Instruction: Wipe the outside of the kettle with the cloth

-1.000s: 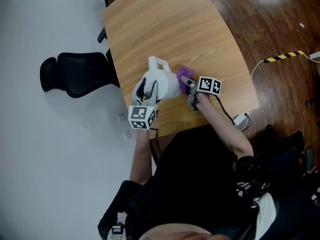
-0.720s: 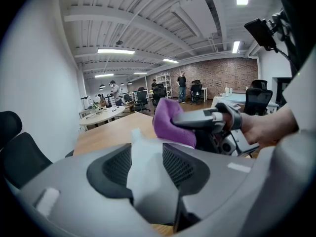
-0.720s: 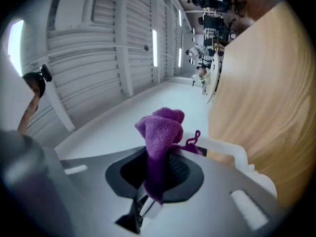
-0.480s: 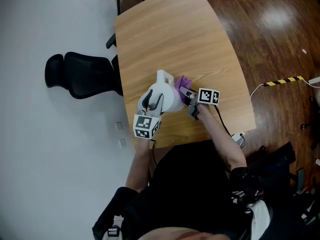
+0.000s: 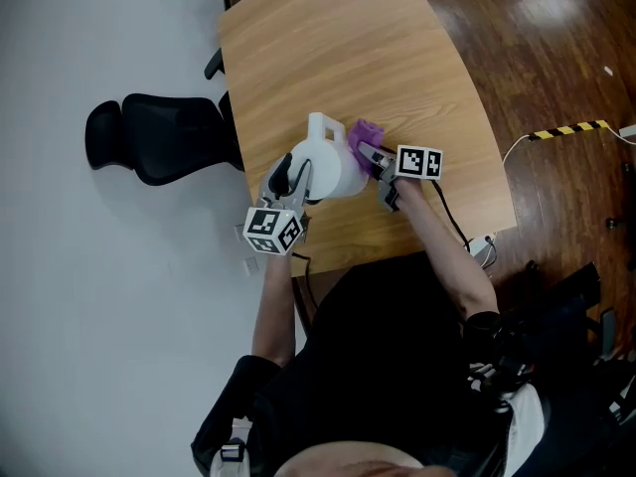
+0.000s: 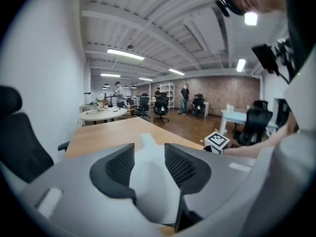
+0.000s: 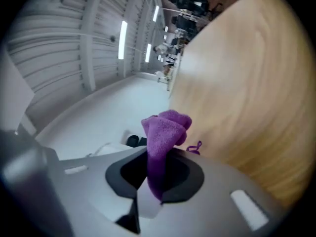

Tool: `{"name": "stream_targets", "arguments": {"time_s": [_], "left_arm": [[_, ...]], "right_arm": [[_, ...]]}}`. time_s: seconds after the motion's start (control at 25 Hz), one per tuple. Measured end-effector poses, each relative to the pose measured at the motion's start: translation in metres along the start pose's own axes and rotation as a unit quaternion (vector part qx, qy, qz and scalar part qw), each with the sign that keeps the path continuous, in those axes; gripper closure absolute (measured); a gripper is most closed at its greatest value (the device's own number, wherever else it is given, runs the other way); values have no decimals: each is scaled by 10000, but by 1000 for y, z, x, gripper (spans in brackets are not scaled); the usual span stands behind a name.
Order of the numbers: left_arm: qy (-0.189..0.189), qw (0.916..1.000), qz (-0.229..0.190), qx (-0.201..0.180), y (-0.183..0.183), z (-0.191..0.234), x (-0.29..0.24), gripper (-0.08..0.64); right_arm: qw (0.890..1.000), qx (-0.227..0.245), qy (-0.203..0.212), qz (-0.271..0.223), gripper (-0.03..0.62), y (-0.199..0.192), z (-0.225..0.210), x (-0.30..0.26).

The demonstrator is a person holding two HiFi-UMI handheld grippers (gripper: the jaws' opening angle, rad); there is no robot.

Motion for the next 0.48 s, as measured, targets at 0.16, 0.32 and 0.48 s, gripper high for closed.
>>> {"name": "stream_targets", "arguments": {"time_s": [0.16,0.32,0.48], "left_arm": [[462,9948,528,732,-14,22,-3,497],[-47,9947,785,668,-14,24,-16,521],[-789,9929,764,451,-14,30,-22,493]], "right_arm": [[9927,668,880,477,541,15,67,-28],[9950,287,883,367,543,2,65,-24],[9964,-33,845,26,543,-25,59,-3]]}}
Point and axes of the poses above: the fingertips, and each gripper's own axes: x backward along the fingers, z to its left, y out of its top, the point moved 5 cm from there along x, backward along the fingers, and after that the axes turned 7 degrees about y, right-handed, at the moved point
